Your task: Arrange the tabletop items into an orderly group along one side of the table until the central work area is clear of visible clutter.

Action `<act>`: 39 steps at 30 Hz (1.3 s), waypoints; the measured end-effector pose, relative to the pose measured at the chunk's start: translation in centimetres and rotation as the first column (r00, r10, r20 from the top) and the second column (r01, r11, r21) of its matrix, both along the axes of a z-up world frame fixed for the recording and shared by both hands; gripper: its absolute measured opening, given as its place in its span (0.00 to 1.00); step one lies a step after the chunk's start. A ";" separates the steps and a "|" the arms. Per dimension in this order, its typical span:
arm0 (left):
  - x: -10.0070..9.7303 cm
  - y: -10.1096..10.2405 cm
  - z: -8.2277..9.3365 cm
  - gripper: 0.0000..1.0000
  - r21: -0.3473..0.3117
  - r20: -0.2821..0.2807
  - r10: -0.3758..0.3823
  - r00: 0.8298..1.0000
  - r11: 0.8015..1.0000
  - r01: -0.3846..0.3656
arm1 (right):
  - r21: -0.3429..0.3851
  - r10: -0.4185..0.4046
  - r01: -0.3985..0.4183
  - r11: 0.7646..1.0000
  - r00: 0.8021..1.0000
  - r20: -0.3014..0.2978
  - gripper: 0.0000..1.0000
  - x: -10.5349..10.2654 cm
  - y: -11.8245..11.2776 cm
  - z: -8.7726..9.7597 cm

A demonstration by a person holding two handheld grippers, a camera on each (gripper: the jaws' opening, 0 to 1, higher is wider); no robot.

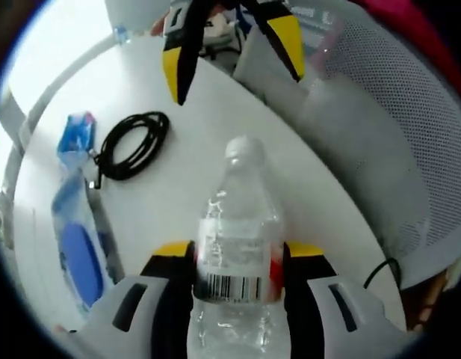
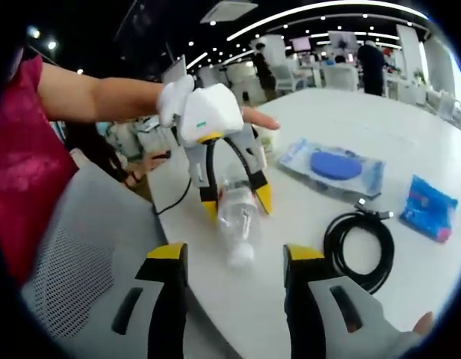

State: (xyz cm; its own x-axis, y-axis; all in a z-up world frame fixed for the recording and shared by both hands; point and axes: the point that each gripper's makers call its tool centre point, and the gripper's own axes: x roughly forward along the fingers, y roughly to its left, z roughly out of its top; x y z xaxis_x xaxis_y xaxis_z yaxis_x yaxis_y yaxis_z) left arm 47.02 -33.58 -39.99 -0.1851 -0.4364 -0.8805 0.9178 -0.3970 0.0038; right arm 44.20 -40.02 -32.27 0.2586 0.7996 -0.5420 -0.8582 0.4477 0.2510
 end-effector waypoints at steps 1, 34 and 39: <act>0.0 0.0 0.0 0.43 -0.001 0.001 -0.004 1.000 1.000 0.004 | 0.000 -0.001 0.001 1.000 1.000 0.000 0.51 0.0 0.0 0.0; -0.4 -0.1 0.9 0.38 -0.083 -0.034 0.079 0.996 0.993 -0.082 | -0.021 0.017 -0.017 1.000 1.000 -0.003 0.51 0.4 0.2 -0.1; -0.5 0.1 1.0 0.38 -0.096 -0.042 0.099 0.994 0.990 -0.103 | -0.025 0.026 -0.026 0.999 1.000 -0.005 0.51 0.4 0.5 -0.2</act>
